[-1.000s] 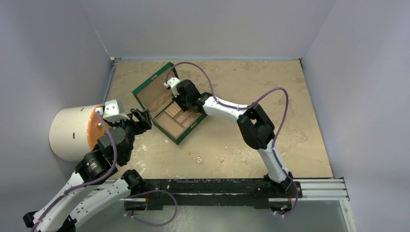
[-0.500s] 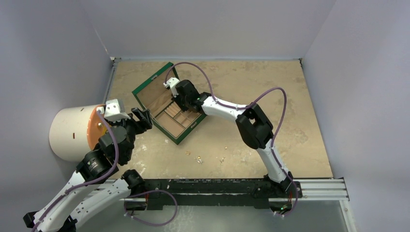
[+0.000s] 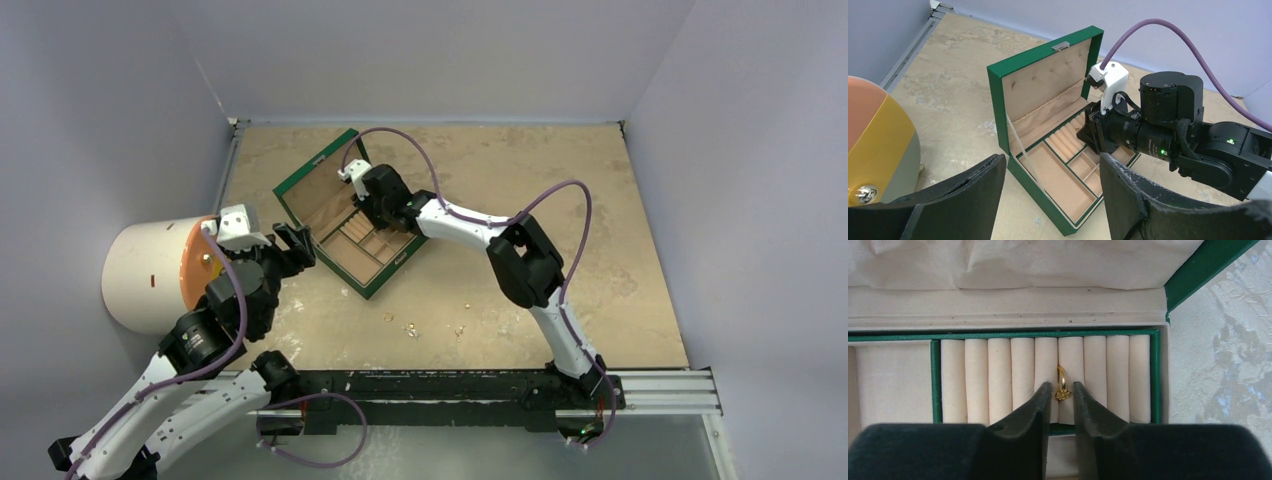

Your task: Organize the mixed jewelry

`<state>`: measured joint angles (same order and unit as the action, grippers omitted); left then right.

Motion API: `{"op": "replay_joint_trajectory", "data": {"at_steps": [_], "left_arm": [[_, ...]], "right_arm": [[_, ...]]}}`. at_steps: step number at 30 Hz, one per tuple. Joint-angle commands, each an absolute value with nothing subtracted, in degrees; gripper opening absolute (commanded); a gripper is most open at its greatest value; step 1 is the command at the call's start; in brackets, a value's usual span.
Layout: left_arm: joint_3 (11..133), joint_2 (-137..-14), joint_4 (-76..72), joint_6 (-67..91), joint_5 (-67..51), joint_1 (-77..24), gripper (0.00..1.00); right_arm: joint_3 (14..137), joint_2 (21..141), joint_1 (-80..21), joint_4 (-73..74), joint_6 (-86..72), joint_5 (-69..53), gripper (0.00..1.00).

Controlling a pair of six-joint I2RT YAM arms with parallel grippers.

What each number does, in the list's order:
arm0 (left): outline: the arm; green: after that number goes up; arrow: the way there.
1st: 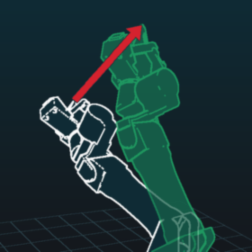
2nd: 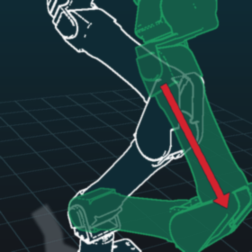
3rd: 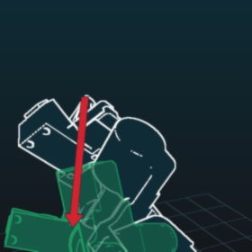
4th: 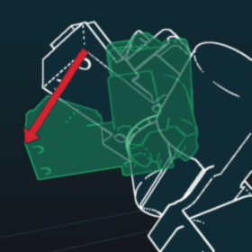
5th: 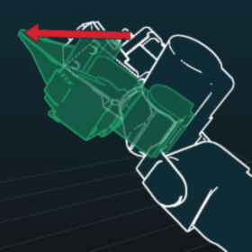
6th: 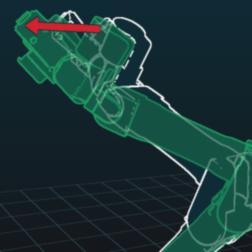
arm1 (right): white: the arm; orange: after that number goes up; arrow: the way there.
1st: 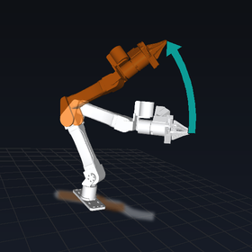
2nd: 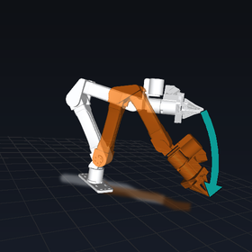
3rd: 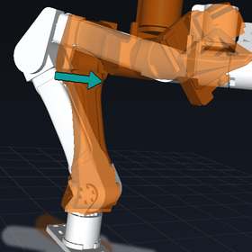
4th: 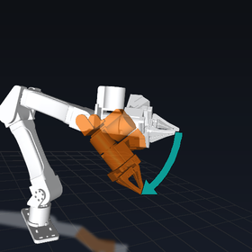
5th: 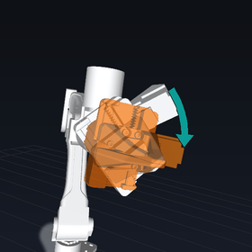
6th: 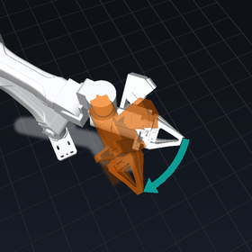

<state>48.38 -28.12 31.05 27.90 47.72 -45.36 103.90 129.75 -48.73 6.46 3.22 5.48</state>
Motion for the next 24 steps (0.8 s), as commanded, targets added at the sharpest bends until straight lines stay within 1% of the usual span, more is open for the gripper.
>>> {"op": "replay_joint_trajectory", "data": {"at_steps": [1, 4, 9, 13, 16, 17, 18, 22, 24], "left_arm": [[48.58, -28.61, 29.85, 28.12, 47.37, -44.85, 0.68], [48.58, -28.78, 29.81, 28.17, 47.36, -44.75, 0.68], [48.6, -29.16, 29.79, 28.21, 47.12, -44.43, 0.68], [48.6, -29.41, 29.71, 28.17, 46.8, -44.09, 0.68], [48.5, -29.65, 29.6, 28.21, 46.38, -43.8, 0.68], [48.56, -29.7, 29.56, 28.21, 46.22, -43.71, 0.68], [48.46, -29.83, 29.55, 28.21, 46.03, -43.56, 0.68], [48.52, -29.95, 29.36, 28.21, 45.45, -43.03, 0.68], [48.47, -29.97, 29.31, 28.21, 45.35, -42.98, 0.68]], "right_arm": [[102.49, 127.39, -48.6, 5.97, 1.7, 5.6, 0.3], [100.92, 124.64, -48.6, 5.02, 0.92, 5.26, 0.35], [98.63, 120.06, -48.6, 4.2, -0.78, 4.68, 0.41], [94.69, 115.64, -48.6, 1.75, -2.47, 3.85, 0.43], [92.81, 113.42, -48.6, 0.4, -3.53, 2.71, 0.43], [92.33, 112.92, -48.6, 0.28, -3.92, 2.58, 0.41], [91.93, 112.64, -48.6, -0.77, -4.34, 2.67, 0.37], [92.04, 113.27, -48.6, -2.49, -5.78, 3.01, 0.13], [92.36, 114.13, -48.6, -3.06, -6.34, 3.66, 0.04]]}}
